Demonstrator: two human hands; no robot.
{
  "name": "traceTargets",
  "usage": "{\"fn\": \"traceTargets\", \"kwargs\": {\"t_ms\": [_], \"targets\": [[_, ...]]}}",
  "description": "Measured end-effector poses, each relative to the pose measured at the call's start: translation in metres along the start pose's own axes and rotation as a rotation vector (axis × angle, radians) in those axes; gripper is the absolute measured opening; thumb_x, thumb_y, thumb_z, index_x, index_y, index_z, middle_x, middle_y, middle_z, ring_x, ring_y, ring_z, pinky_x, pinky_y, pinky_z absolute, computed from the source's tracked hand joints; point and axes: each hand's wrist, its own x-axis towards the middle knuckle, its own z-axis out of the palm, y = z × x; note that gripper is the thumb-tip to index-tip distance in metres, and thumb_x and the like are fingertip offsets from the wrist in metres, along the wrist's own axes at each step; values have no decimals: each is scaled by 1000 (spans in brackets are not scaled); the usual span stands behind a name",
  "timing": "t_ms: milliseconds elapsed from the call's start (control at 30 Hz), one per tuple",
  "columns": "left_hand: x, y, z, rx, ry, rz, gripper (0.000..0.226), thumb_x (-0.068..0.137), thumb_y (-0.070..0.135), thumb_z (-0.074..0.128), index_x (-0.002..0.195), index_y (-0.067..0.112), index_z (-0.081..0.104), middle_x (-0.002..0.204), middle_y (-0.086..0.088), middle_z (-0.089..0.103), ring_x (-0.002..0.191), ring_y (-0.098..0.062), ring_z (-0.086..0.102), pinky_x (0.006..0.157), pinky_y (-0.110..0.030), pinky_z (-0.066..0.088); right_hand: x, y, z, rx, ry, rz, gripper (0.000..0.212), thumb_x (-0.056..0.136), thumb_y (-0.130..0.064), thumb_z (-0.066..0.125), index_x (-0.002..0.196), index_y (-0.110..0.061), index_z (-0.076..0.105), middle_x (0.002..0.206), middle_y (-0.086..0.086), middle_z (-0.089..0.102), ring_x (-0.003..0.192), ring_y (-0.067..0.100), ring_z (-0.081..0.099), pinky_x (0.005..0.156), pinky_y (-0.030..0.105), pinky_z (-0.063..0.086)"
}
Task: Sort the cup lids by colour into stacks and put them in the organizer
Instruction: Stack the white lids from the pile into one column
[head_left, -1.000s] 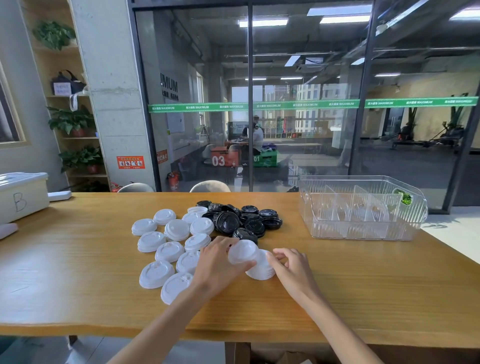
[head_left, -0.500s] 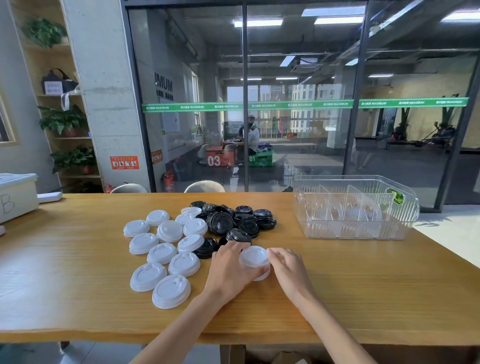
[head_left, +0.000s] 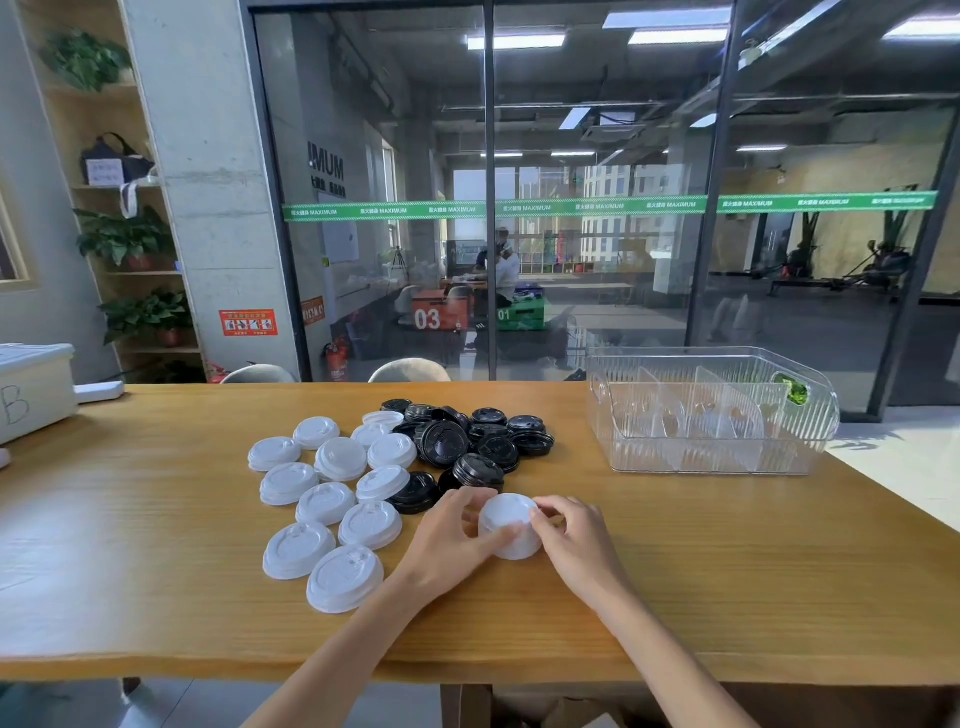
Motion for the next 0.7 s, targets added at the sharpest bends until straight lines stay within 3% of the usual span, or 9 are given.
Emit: {"fn": "traceTargets", "kwargs": {"t_ms": [100, 233, 500, 700], "targets": [[2, 1, -6, -34, 7, 0, 35, 108, 44, 62, 136, 24, 69, 126, 15, 70, 115, -4, 66, 89, -11, 51, -1, 1, 0, -16, -3, -9, 32, 107, -33, 59, 132, -20, 73, 117, -8, 68, 120, 18, 51, 100, 37, 48], [5, 0, -6, -49, 16, 6, 29, 108, 36, 65, 131, 20, 72, 122, 11, 73, 115, -5, 68, 93, -13, 52, -1, 0, 0, -33, 2, -11, 33, 107, -34, 60, 133, -19, 74, 116, -8, 67, 118, 18, 52, 97, 35, 49], [8, -6, -1, -2, 17, 18, 26, 107, 37, 65, 125, 18, 69, 133, 7, 72, 115, -6, 69, 97, -32, 58, 0, -1, 2, -102, 12, -20, 32, 107, -33, 59, 130, -17, 75, 117, -6, 67, 115, 15, 47, 89, 28, 40], [6, -8, 1, 3, 44, 36, 29, 108, 37, 63, 125, 15, 69, 131, 5, 73, 115, -6, 68, 101, -33, 57, -1, -2, 4, -154, 28, -38, 33, 109, -31, 55, 132, -15, 73, 120, -4, 66, 114, 16, 47, 96, 31, 43]]}}
